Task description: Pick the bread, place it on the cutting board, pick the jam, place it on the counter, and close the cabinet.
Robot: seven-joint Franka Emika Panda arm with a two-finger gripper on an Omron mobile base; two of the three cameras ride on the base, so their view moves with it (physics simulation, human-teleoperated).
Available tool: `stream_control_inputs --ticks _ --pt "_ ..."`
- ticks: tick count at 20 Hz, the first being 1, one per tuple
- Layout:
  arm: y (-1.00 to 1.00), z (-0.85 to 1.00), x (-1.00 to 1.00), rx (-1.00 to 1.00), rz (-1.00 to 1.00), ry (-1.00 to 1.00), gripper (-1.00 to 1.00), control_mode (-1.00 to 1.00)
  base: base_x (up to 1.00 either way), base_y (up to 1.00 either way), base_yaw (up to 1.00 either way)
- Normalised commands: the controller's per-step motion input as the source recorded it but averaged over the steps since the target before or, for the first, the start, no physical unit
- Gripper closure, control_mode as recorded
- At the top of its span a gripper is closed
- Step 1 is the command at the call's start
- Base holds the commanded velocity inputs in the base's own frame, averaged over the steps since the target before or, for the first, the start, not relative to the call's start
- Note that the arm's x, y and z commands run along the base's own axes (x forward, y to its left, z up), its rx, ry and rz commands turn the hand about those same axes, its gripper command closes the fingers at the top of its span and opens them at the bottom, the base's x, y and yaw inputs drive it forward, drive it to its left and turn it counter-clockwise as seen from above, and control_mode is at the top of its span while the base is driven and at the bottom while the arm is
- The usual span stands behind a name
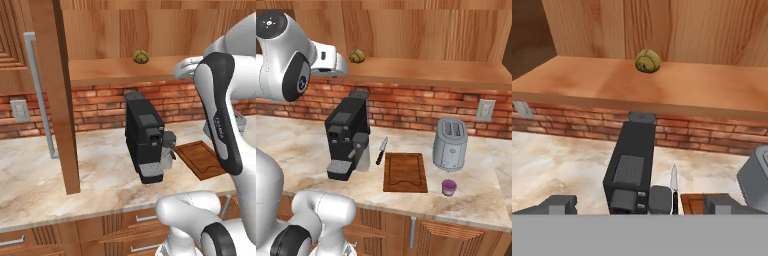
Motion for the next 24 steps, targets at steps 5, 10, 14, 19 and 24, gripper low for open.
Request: stream_control_inputs --ticks 5,10,14,19,24 --pt "0.11 0.0 0.42 0.0 0.0 0.0 -1.0 -1.0 0.0 0.0 0.0" --pt "0.04 -0.03 0.4 0.0 0.0 -0.01 -1.0 -1.0 0.0 0.0 0.0" --pt "0.02 -0.12 0.32 0.0 0.0 -0.07 -1.0 -1.0 0.0 0.0 0.0" --pt "0.0 -0.18 0.27 0.0 0.0 -0.1 -1.0 -1.0 0.0 0.0 0.0" --pt "0.0 -0.16 0.27 0.0 0.0 -0.1 -1.0 -1.0 0.0 0.0 0.0"
